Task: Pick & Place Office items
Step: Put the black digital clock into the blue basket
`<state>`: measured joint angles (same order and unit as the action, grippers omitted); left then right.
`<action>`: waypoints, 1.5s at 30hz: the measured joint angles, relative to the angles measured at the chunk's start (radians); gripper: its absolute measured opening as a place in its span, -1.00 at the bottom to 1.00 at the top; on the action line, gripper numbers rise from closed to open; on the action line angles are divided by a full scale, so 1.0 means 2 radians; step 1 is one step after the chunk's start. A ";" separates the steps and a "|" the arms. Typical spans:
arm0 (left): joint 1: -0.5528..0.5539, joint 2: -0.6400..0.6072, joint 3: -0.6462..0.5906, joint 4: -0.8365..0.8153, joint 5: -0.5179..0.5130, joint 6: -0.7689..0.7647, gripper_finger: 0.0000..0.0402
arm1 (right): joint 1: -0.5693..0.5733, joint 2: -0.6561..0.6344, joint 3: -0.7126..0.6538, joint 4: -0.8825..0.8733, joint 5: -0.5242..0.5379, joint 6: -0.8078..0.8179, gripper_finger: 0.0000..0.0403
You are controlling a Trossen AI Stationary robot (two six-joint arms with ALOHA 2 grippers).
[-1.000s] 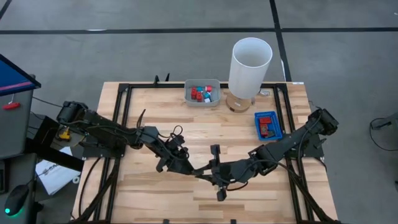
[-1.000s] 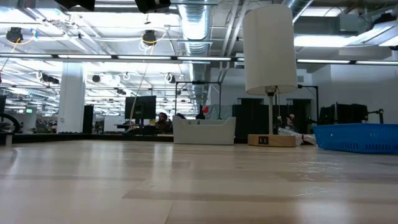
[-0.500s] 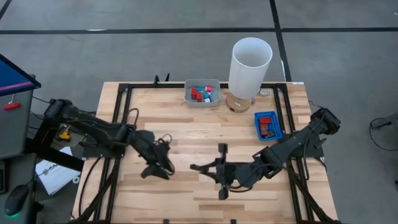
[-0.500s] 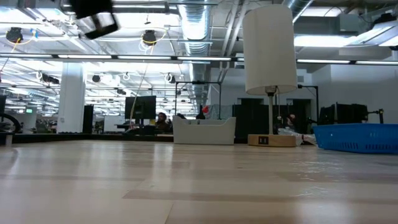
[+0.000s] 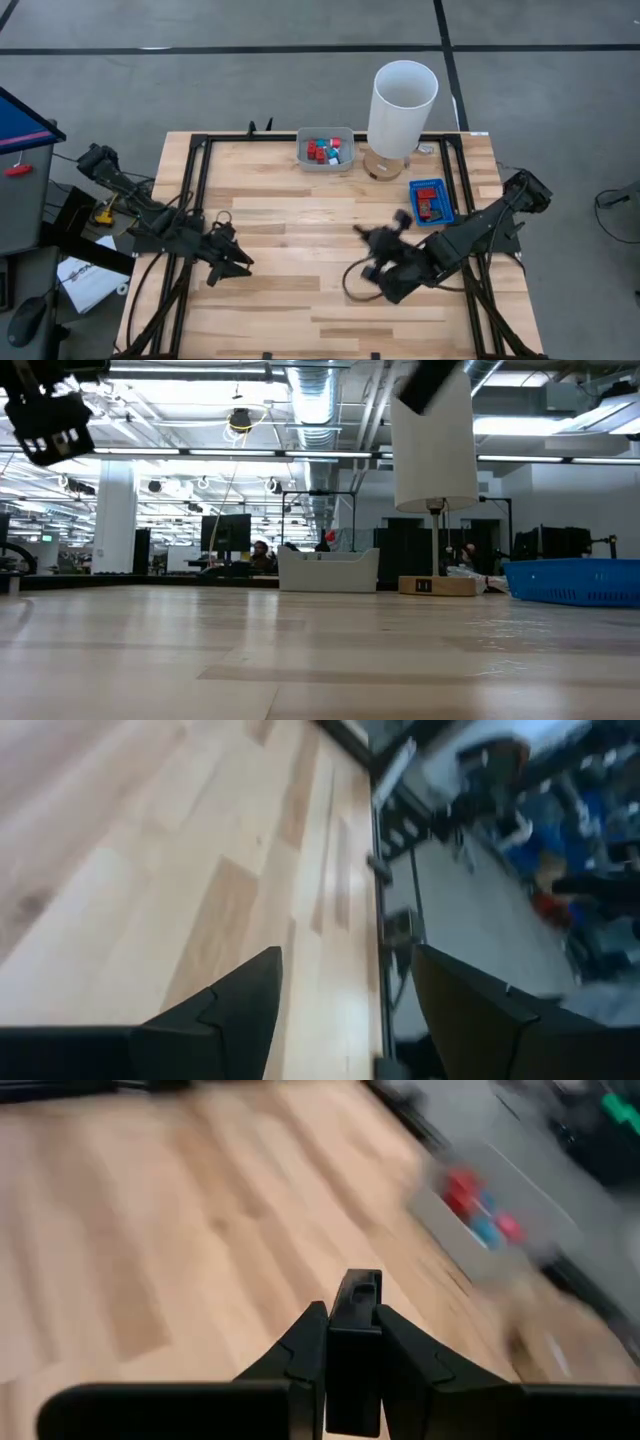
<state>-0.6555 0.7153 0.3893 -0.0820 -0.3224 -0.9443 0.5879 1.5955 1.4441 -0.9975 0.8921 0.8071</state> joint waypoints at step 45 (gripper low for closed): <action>-0.009 0.103 -0.038 0.301 -0.089 0.036 0.11 | -0.252 -0.231 -0.365 -0.148 -0.154 0.475 -0.59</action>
<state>-0.6731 0.9211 0.3130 0.5191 -0.5003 -0.8721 0.0848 1.1332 0.7151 -1.2925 0.5834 1.7569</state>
